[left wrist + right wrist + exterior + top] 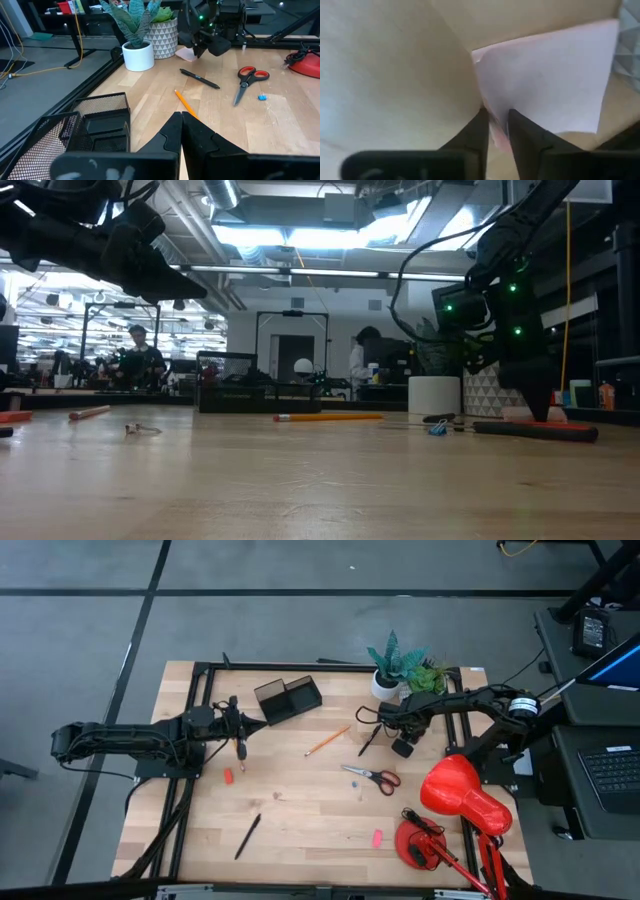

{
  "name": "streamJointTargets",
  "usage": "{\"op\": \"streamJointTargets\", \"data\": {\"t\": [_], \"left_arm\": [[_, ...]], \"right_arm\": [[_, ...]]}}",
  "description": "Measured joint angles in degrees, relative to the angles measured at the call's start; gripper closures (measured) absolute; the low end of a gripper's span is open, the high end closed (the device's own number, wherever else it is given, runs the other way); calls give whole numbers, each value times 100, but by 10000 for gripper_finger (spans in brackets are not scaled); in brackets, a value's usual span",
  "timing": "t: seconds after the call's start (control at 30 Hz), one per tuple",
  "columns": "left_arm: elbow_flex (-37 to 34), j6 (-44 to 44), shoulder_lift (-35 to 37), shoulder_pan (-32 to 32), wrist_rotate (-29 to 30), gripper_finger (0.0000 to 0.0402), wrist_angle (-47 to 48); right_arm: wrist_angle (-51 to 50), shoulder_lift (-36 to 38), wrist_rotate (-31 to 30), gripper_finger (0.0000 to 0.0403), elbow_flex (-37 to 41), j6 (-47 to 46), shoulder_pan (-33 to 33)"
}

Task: Pick and place office supplies into organizer
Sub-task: Put the sticky note into the desk organizer

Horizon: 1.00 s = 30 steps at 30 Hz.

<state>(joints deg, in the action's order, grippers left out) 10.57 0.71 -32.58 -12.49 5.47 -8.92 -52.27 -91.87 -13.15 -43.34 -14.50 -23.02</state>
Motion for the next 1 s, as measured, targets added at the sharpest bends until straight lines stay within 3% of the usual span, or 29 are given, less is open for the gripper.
{"op": "streamJointTargets", "data": {"t": [0.2,0.6,1.0], "left_arm": [[0,0,0,0,0,398,13],[0,0,0,2,-2,398,13],[0,7,0,0,0,398,13]], "right_arm": [[-20,0,-30,396,2,0,-2],[-132,-7,60,402,-55,-178,32],[-611,-11,120,403,-865,-286,580]]}}
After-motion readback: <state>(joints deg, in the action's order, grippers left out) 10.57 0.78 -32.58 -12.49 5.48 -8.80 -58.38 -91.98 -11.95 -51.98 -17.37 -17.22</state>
